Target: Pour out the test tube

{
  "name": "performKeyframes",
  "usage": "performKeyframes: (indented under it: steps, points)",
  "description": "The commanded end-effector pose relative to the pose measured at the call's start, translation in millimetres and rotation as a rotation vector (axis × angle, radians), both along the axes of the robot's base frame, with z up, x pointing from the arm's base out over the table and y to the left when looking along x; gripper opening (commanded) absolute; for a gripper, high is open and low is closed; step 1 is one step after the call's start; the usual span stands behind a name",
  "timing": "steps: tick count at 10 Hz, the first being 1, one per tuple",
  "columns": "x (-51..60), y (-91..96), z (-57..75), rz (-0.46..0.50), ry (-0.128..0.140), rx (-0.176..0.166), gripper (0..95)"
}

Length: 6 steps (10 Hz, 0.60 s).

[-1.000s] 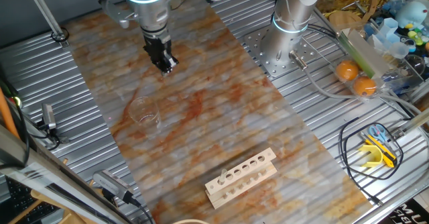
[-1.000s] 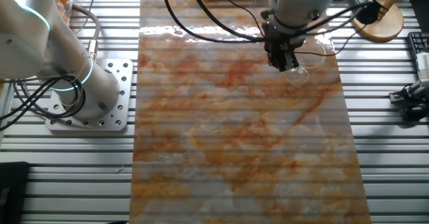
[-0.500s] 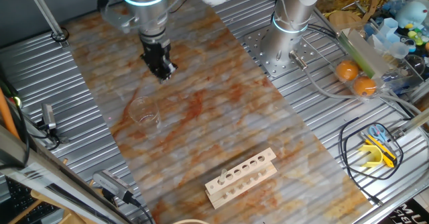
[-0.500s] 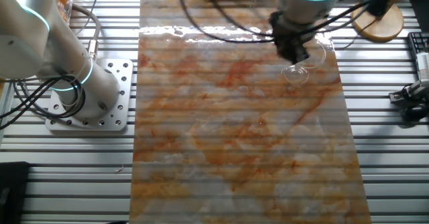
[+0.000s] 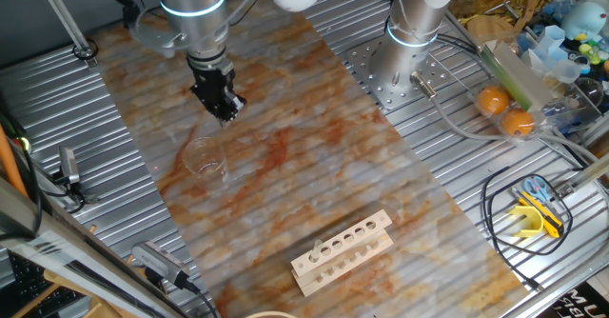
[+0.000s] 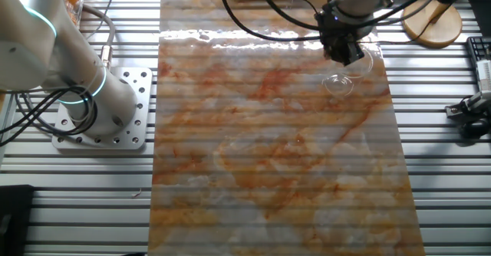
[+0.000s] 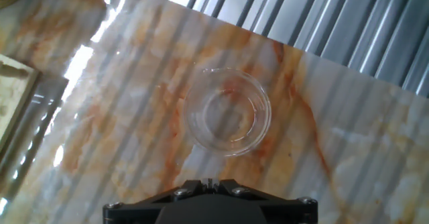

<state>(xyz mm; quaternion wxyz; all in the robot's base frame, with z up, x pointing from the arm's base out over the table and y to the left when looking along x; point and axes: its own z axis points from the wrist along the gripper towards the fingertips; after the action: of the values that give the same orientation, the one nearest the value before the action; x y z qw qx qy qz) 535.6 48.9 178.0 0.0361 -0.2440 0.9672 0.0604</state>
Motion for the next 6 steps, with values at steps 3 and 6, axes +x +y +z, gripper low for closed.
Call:
performKeyframes:
  steps: [3, 6]
  points:
    - [3.2, 2.3, 0.1, 0.033, 0.0, -0.002, 0.0]
    - [6.5, 6.3, 0.9, 0.008, 0.025, -0.02, 0.0]
